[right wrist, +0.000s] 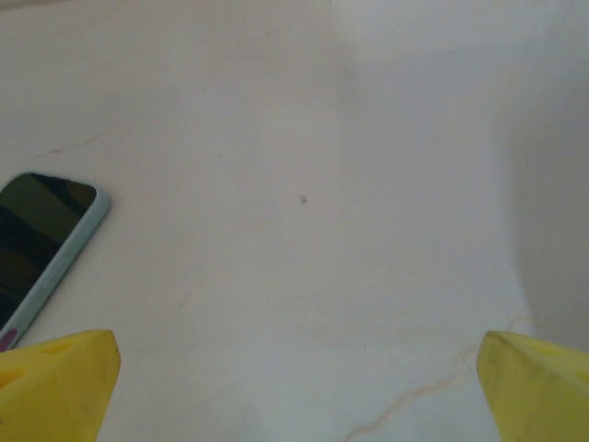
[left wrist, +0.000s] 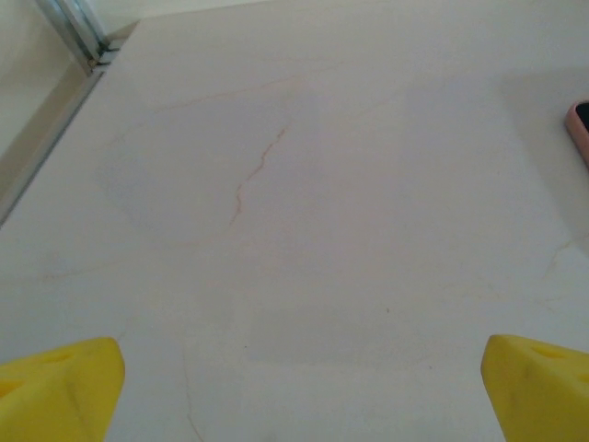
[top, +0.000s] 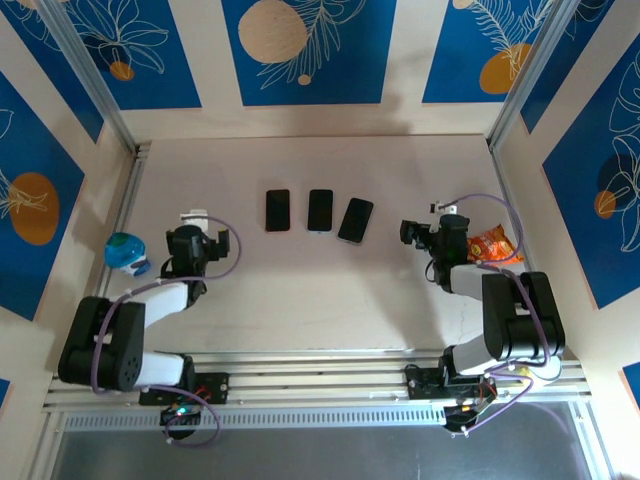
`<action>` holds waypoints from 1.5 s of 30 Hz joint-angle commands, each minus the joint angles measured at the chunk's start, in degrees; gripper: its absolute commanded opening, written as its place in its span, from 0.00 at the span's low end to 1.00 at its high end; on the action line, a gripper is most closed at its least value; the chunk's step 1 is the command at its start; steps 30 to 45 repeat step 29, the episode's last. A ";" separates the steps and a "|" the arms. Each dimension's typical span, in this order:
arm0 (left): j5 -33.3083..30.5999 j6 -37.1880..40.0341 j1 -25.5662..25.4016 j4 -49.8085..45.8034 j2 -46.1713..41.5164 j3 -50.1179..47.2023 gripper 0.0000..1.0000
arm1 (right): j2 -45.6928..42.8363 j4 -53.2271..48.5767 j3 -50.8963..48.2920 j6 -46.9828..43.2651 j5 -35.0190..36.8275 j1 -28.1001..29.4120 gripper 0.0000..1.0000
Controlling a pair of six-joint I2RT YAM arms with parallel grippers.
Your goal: Put the phone into the phone case
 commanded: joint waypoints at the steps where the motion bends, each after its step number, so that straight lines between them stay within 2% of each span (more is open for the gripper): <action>1: 3.51 2.53 1.41 16.51 4.66 -2.74 0.99 | 1.99 12.57 -3.33 -1.53 -2.97 -0.56 0.99; 2: 4.30 2.75 1.42 19.93 6.96 -3.58 0.99 | 2.53 14.92 -4.32 -1.51 -3.49 -0.83 0.99; 4: 5.06 3.79 1.42 27.50 12.39 -4.29 0.99 | 2.26 13.48 -4.00 -1.10 -4.94 -1.54 0.99; 6: 7.39 3.16 1.84 20.35 9.91 -2.99 0.99 | 2.44 12.81 -3.50 -1.26 -5.85 -1.70 0.99; 11: 7.83 3.50 2.03 21.95 11.39 -2.40 1.00 | 2.79 12.31 -2.95 -2.23 -3.52 -0.38 0.99; 18: 5.13 2.67 2.08 22.23 11.24 -2.66 1.00 | 2.70 12.28 -3.06 -2.18 -3.71 -0.53 0.99; 45: 5.19 2.59 2.03 22.15 11.19 -2.63 1.00 | 2.69 12.31 -2.97 -2.53 -4.08 -0.34 0.99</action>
